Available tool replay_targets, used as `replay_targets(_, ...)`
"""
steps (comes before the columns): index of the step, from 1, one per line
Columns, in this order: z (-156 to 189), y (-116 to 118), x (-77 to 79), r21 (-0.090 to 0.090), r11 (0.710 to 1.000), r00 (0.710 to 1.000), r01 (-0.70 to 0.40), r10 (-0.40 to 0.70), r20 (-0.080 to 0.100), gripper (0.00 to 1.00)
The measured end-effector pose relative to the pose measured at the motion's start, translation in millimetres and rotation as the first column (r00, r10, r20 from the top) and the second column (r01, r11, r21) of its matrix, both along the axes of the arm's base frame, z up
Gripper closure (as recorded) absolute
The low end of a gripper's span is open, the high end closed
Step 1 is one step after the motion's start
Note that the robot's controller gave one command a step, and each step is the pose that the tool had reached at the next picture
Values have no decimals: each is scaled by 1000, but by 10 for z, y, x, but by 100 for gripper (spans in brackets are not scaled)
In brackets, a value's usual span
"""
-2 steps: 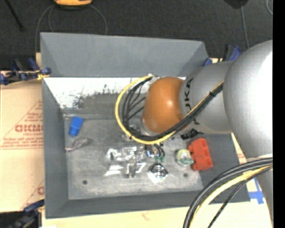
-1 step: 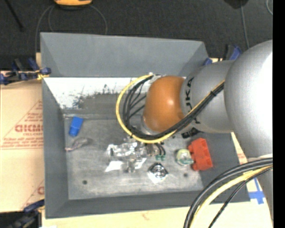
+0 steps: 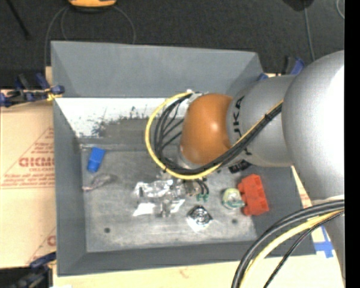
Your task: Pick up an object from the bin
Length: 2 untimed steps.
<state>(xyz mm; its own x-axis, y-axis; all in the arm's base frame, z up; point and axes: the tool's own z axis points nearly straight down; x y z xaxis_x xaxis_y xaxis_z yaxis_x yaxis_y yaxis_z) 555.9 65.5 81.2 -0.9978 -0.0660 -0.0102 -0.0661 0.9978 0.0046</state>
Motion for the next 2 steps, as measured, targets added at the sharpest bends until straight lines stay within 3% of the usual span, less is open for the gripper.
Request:
replay_targets(1,185,-2,2,-3,1000,1000,-3,3,-8,100)
replay_targets(2,989,-3,18,-3,1000,1000,-5,5,-3,100)
